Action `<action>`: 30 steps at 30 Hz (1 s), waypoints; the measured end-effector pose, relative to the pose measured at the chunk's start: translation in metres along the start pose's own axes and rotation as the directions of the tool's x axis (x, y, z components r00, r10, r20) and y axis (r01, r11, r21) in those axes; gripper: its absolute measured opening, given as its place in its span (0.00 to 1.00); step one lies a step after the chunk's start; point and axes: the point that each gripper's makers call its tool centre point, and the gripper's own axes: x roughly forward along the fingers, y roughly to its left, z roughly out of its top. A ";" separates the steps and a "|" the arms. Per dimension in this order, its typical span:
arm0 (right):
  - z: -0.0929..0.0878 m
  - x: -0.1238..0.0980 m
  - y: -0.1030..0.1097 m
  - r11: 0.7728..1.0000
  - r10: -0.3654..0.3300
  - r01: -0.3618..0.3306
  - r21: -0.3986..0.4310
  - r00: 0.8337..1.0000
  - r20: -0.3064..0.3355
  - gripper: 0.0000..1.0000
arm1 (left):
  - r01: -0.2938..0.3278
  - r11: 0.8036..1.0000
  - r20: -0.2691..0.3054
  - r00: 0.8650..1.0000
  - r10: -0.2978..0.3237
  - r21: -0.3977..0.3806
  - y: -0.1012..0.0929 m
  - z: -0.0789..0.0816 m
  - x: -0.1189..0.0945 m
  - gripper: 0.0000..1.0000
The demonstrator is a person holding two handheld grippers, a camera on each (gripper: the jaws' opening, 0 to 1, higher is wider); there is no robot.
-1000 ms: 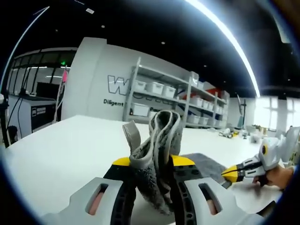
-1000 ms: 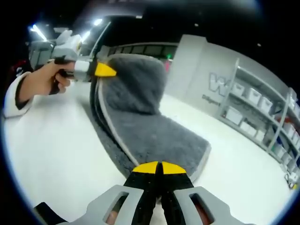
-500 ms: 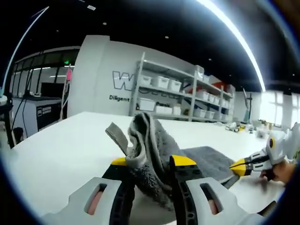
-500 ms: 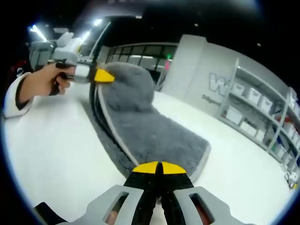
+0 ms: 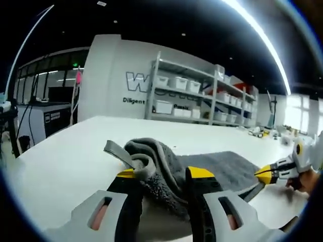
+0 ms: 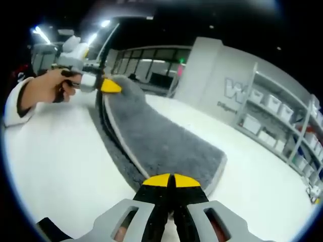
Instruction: Open the folded towel by lifting each exposed corner and separating the folded layers until the towel lies flat within the target outline without major curled edges
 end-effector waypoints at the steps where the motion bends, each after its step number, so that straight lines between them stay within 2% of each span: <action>1: 0.001 -0.001 -0.001 1.000 -0.001 0.001 0.011 1.000 0.001 0.00 | -0.007 1.000 -0.004 1.000 0.007 0.012 0.001 -0.001 0.000 0.37; 12: 0.001 -0.002 -0.001 1.000 -0.002 0.002 0.024 1.000 0.007 0.00 | -0.038 0.999 -0.032 0.999 0.039 0.032 0.008 -0.007 0.001 0.47; 20: 0.005 -0.005 -0.008 0.999 -0.022 0.021 0.036 0.999 0.027 0.02 | -0.055 0.998 -0.035 0.998 0.056 0.018 0.013 -0.008 0.000 0.49; 25: 0.007 -0.007 -0.013 0.996 -0.029 0.025 0.080 0.999 0.044 0.05 | -0.083 0.996 -0.019 0.996 0.084 0.022 0.018 -0.004 -0.003 0.53; 30: 0.015 -0.009 -0.012 0.995 -0.019 0.011 0.094 0.996 0.083 0.09 | -0.071 0.997 0.009 0.997 0.071 0.002 0.015 0.002 -0.004 0.58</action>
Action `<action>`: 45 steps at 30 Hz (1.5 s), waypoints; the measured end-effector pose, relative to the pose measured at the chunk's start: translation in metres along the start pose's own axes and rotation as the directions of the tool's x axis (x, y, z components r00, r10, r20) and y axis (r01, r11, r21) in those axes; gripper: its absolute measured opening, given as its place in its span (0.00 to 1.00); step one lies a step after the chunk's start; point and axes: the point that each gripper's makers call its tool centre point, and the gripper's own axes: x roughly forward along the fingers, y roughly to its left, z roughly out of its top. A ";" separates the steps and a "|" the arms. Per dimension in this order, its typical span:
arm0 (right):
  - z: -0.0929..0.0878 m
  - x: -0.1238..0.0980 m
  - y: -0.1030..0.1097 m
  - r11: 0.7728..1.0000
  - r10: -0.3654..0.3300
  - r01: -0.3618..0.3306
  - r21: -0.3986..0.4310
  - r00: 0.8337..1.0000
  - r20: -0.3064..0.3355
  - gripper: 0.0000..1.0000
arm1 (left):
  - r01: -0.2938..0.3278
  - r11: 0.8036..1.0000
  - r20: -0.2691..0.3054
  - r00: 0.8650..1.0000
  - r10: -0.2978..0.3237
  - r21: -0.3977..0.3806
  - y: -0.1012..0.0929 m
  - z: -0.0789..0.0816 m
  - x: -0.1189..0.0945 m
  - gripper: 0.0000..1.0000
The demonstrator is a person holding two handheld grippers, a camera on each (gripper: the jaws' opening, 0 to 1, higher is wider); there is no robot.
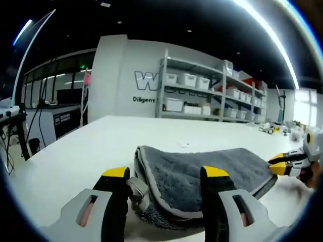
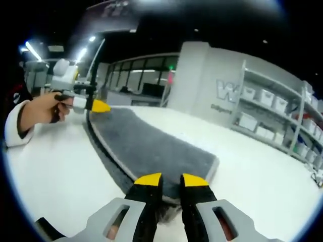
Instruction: Open the folded towel by lifting each exposed corner and separating the folded layers until the towel lies flat within the target outline without major curled edges
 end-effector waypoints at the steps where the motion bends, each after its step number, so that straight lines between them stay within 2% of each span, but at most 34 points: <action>1: 0.002 0.000 0.000 1.000 0.003 -0.003 0.000 1.000 0.007 0.11 | 0.005 1.000 0.007 1.000 -0.005 -0.008 -0.001 0.001 0.000 0.59; 3: 0.006 -0.002 -0.001 1.000 0.009 -0.009 -0.001 1.000 0.023 0.15 | 0.019 1.000 0.021 1.000 -0.018 -0.022 -0.004 0.004 -0.001 0.61; 7: 0.017 -0.005 -0.005 0.999 0.030 -0.031 0.014 0.997 0.076 0.21 | 0.088 0.992 0.033 0.996 -0.086 -0.088 -0.017 0.008 0.000 0.69; 10: 0.024 -0.009 -0.008 0.997 0.042 -0.048 0.053 0.992 0.122 0.23 | 0.186 0.972 0.055 0.982 -0.180 -0.142 -0.036 0.012 -0.001 0.72; 12: 0.025 -0.010 -0.008 0.996 0.060 -0.069 0.061 0.989 0.133 0.29 | 0.218 0.962 0.075 0.975 -0.208 -0.163 -0.041 0.016 -0.001 0.79; 15: 0.026 -0.012 -0.009 0.996 0.071 -0.077 0.038 0.986 0.148 0.38 | 0.259 0.955 0.101 0.964 -0.246 -0.145 -0.045 0.021 -0.004 0.80; 17: 0.026 -0.015 -0.012 0.996 0.076 -0.082 0.033 0.986 0.151 0.43 | 0.256 0.960 0.128 0.962 -0.241 -0.117 -0.043 0.028 -0.007 0.81; 21: 0.036 -0.020 -0.018 0.989 0.081 -0.105 0.107 0.975 0.208 0.50 | 0.271 0.961 0.189 0.948 -0.256 -0.054 -0.040 0.043 -0.018 0.80; 24: 0.039 -0.022 -0.023 0.988 0.067 -0.096 0.120 0.973 0.222 0.56 | 0.301 0.952 0.199 0.938 -0.283 -0.062 -0.035 0.044 -0.022 0.77; 26: 0.039 -0.022 -0.024 0.990 0.059 -0.086 0.115 0.974 0.219 0.57 | 0.297 0.953 0.190 0.941 -0.280 -0.065 -0.028 0.041 -0.022 0.72; 29: 0.039 -0.021 -0.025 0.993 0.052 -0.073 0.094 0.976 0.210 0.64 | 0.301 0.952 0.178 0.941 -0.288 -0.054 -0.022 0.038 -0.022 0.70; 32: 0.036 -0.021 -0.027 0.998 0.030 -0.040 0.048 0.982 0.185 0.65 | 0.312 0.949 0.170 0.939 -0.300 -0.051 -0.019 0.037 -0.025 0.65; 34: 0.034 -0.022 -0.031 0.998 0.003 -0.012 0.054 0.985 0.172 0.68 | 0.322 0.946 0.165 0.936 -0.312 -0.032 -0.018 0.037 -0.027 0.62; 37: 0.036 -0.025 -0.033 0.997 0.003 -0.018 0.078 0.983 0.185 0.65 | 0.341 0.940 0.125 0.932 -0.339 0.013 -0.018 0.032 -0.030 0.59; 41: 0.037 -0.027 -0.031 0.996 0.015 -0.031 0.078 0.981 0.195 0.53 | 0.369 0.929 0.096 0.924 -0.371 0.037 -0.015 0.026 -0.032 0.49; 45: 0.032 -0.023 -0.020 0.992 0.071 -0.087 0.092 0.983 0.170 0.43 | 0.405 0.913 0.021 0.913 -0.406 0.037 -0.014 0.011 -0.032 0.57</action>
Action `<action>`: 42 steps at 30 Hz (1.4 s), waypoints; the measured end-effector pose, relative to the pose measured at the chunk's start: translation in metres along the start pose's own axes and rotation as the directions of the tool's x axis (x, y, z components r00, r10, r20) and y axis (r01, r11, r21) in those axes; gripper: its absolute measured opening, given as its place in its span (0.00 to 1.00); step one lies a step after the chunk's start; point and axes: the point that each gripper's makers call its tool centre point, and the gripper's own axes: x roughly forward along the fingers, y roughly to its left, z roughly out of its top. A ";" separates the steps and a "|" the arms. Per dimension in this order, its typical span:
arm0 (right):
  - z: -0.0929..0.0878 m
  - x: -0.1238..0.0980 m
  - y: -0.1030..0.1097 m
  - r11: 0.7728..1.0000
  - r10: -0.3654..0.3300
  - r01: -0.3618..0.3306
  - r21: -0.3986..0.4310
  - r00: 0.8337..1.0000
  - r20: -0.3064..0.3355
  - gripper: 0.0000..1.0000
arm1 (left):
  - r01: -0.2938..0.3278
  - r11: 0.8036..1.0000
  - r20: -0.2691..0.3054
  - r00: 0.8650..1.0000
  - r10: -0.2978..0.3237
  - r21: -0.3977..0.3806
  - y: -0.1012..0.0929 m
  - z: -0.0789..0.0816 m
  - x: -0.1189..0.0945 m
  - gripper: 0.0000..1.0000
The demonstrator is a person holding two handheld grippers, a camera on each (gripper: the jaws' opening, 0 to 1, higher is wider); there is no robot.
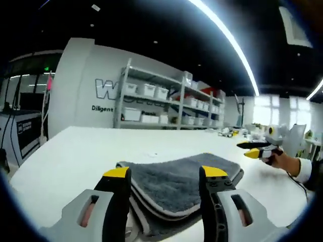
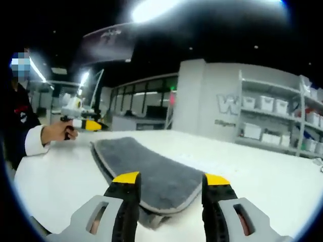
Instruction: Open the folded towel by lifting each exposed corner and separating the folded layers until the towel lies flat within the target outline without major curled edges
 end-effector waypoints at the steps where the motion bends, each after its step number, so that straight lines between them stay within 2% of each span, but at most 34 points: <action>1: -0.004 0.002 0.003 1.000 0.018 -0.018 0.015 1.000 -0.014 0.44 | -0.007 1.000 -0.023 1.000 0.007 -0.001 0.005 -0.005 -0.001 0.60; 5: -0.012 0.004 0.006 0.999 0.031 -0.030 0.025 0.998 -0.056 0.49 | 0.021 1.000 -0.071 0.997 -0.021 -0.003 0.005 -0.016 -0.006 0.63; 7: -0.018 0.003 0.005 0.999 0.028 -0.026 0.022 0.996 -0.084 0.49 | 0.028 0.999 -0.097 0.995 -0.025 0.029 0.005 -0.020 -0.007 0.66; 9: -0.023 0.003 0.005 0.999 0.027 -0.024 0.031 0.994 -0.106 0.50 | 0.046 0.996 -0.140 0.990 -0.035 0.078 0.002 -0.028 -0.009 0.66; 13: -0.031 0.003 0.003 0.999 0.020 -0.014 0.050 0.991 -0.135 0.51 | 0.068 0.989 -0.215 0.976 -0.039 0.130 -0.001 -0.044 -0.010 0.69; 16: -0.037 0.001 0.005 0.998 0.025 -0.016 0.063 0.987 -0.159 0.51 | 0.097 0.980 -0.255 0.966 -0.051 0.172 -0.006 -0.052 -0.009 0.69; 20: -0.047 -0.002 0.004 0.996 0.021 -0.004 0.084 0.979 -0.203 0.50 | 0.113 0.984 -0.261 0.963 -0.074 0.139 -0.007 -0.054 -0.010 0.69; 24: -0.056 -0.005 0.006 0.995 0.023 0.000 0.100 0.972 -0.232 0.47 | 0.106 0.988 -0.258 0.963 -0.075 0.109 -0.002 -0.055 -0.012 0.64; 27: -0.072 -0.014 0.007 0.990 0.011 0.030 0.136 0.956 -0.293 0.47 | 0.096 0.991 -0.266 0.962 -0.068 0.093 0.001 -0.057 -0.012 0.62; 29: -0.072 -0.014 0.007 0.990 0.017 0.023 0.138 0.959 -0.281 0.46 | 0.094 0.991 -0.270 0.961 -0.066 0.093 0.002 -0.058 -0.012 0.61; 32: -0.067 -0.013 0.013 0.991 0.031 0.004 0.131 0.964 -0.265 0.39 | 0.104 0.991 -0.280 0.957 -0.075 0.090 0.002 -0.060 -0.012 0.60; 37: -0.074 -0.009 0.021 0.995 0.050 -0.023 0.094 0.953 -0.300 0.33 | 0.122 0.988 -0.290 0.953 -0.089 0.095 0.001 -0.061 -0.012 0.57; 42: -0.076 -0.007 0.030 0.996 0.073 -0.055 0.065 0.949 -0.307 0.26 | 0.112 0.988 -0.324 0.943 -0.071 0.109 0.011 -0.067 -0.012 0.52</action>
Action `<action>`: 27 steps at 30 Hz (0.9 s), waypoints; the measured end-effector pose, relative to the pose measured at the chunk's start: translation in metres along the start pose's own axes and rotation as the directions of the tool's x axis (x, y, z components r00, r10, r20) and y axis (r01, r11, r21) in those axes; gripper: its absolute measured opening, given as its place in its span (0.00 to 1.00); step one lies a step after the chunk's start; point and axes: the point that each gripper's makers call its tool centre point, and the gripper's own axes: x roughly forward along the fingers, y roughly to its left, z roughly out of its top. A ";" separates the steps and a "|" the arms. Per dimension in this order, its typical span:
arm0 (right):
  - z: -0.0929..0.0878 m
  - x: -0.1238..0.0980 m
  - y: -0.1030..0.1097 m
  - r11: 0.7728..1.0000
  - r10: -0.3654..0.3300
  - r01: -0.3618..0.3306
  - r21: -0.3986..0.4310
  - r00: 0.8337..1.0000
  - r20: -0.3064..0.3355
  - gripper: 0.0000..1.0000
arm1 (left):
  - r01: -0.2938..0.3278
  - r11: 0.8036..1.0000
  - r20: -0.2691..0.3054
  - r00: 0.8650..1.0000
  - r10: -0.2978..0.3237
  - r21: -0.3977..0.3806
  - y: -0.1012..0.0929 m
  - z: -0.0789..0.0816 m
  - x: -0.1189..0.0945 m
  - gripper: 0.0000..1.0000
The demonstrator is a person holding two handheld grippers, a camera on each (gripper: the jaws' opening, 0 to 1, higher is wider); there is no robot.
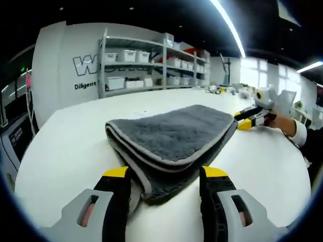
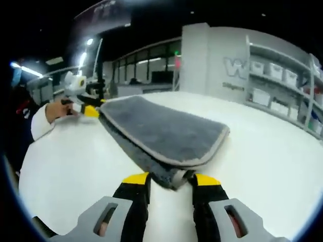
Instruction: Open the folded towel by lifting each exposed corner and separating the folded layers until the towel lies flat within the target outline without major curled edges
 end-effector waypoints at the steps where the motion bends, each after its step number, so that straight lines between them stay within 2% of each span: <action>1: 0.000 0.000 0.001 1.000 0.003 -0.003 -0.007 1.000 0.002 0.24 | 0.003 1.000 -0.002 1.000 -0.003 -0.006 0.001 -0.001 0.000 0.50; 4: 0.000 -0.001 0.000 1.000 -0.011 0.011 -0.026 1.000 0.000 0.14 | 0.011 0.999 0.002 1.000 -0.011 -0.039 0.003 0.000 -0.001 0.43; 7: 0.002 -0.003 0.001 1.000 0.009 -0.009 0.006 1.000 0.016 0.08 | 0.004 0.998 0.000 1.000 -0.004 -0.067 0.010 -0.001 -0.001 0.37; 8: 0.002 -0.003 0.001 1.000 0.010 -0.010 0.008 1.000 0.015 0.07 | 0.002 0.998 -0.003 1.000 -0.002 -0.064 0.011 -0.001 -0.002 0.35; 10: 0.001 -0.003 0.002 1.000 0.013 -0.014 0.009 1.000 0.013 0.06 | -0.004 1.000 0.037 0.999 0.004 0.009 0.013 0.008 -0.003 0.32; 13: 0.002 -0.004 0.005 1.000 0.025 -0.025 0.017 1.000 0.015 0.03 | 0.014 1.000 0.042 0.999 -0.014 0.014 0.003 0.009 -0.004 0.28; 15: 0.002 -0.005 0.006 0.999 0.032 -0.032 0.032 0.999 0.013 0.03 | 0.025 1.000 0.040 0.999 -0.026 0.017 0.003 0.008 -0.004 0.25; 20: 0.002 -0.008 0.012 0.996 0.057 -0.057 0.068 0.998 0.009 0.02 | 0.013 0.999 0.048 0.999 -0.011 -0.033 0.010 0.008 -0.002 0.21; 21: 0.002 -0.008 0.014 0.996 0.060 -0.060 0.067 0.998 0.007 0.02 | 0.002 0.999 0.048 0.999 0.000 -0.039 0.013 0.008 -0.002 0.19; 23: 0.002 -0.009 0.017 0.997 0.065 -0.065 0.049 0.998 0.006 0.01 | -0.006 0.997 0.047 0.999 0.009 -0.074 0.005 0.006 -0.003 0.19; 27: 0.003 -0.009 0.022 0.997 0.077 -0.077 0.027 0.997 -0.001 0.01 | -0.005 0.992 0.063 0.998 0.013 -0.129 0.008 0.008 -0.006 0.19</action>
